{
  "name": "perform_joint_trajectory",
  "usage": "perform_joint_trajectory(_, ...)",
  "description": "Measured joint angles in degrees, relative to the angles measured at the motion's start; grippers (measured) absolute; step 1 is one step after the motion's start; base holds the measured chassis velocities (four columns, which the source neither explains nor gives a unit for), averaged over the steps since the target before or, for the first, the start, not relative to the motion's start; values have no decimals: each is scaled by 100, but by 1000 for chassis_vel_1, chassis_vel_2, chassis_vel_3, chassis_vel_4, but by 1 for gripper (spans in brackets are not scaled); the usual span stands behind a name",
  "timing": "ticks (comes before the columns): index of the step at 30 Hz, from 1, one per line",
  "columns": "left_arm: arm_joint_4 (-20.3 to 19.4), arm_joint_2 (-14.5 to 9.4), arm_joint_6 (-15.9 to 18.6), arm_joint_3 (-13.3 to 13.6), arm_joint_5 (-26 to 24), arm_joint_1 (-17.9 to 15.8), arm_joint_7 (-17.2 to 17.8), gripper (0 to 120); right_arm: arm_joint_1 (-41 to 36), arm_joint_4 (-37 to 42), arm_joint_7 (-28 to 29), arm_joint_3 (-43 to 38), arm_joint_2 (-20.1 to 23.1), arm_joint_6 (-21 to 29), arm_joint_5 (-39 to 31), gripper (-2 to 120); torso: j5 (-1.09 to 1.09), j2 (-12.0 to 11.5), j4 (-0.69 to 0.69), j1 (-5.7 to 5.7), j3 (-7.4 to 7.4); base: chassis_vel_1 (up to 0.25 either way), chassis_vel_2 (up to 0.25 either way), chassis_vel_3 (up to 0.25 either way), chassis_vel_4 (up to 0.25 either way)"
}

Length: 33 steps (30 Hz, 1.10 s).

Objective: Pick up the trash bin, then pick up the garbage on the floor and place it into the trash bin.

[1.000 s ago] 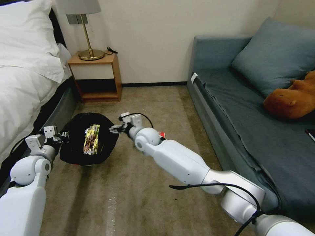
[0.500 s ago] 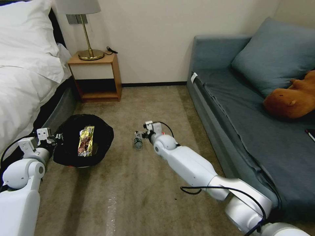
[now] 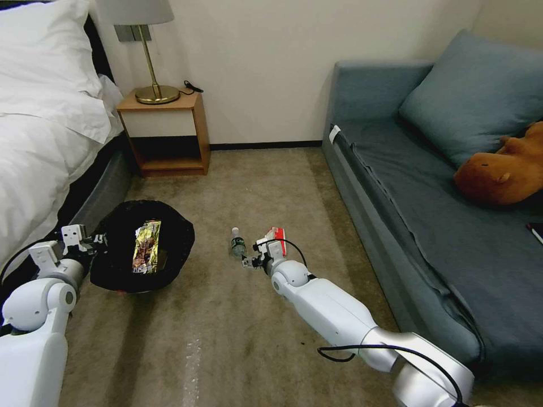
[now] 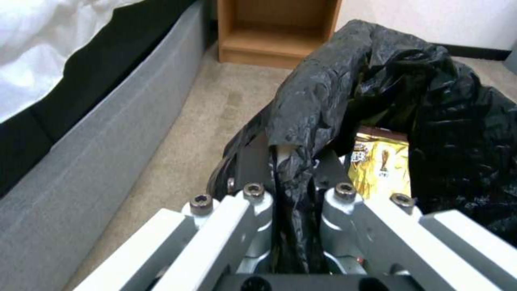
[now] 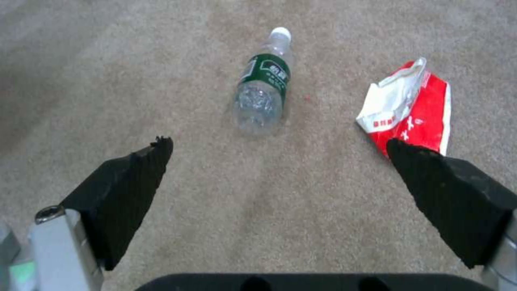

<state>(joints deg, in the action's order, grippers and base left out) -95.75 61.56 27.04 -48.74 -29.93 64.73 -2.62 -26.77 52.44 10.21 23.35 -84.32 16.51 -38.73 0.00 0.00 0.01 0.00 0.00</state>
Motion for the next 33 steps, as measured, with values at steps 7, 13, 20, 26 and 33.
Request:
perform_joint_trajectory(7, 3, 12, 12, -2, 3, 37, 27, 6, 22, -18, -24, -74, -6, -30, 69, 100, 0, 0, 0, 0, 0, 0, 0, 0, 0)
perform_joint_trajectory(13, 49, 41, 38, 22, 21, 67, 58, 6, 24, -77, -75, -180, -11, -83, 197, 100, 0, 0, -1, 0, 0, 0, 0, 0, 0)
perform_joint_trajectory(20, 131, 89, 73, 32, 107, 158, 98, 6, -3, -83, -116, -328, -70, -138, 357, 100, 0, 0, 0, 0, 0, 0, 0, 0, 0)
perform_joint_trajectory(26, 120, 101, 81, 6, 110, 275, 113, 6, -13, -84, -138, -367, -105, -145, 413, 100, 0, 0, -1, 0, 0, 0, 0, 0, 0)
perform_joint_trajectory(33, 114, 88, 57, -34, 87, 378, 115, 6, -20, -112, -146, -330, -170, -145, 490, 100, 0, 1, -1, 0, 0, 0, 0, 0, 0)
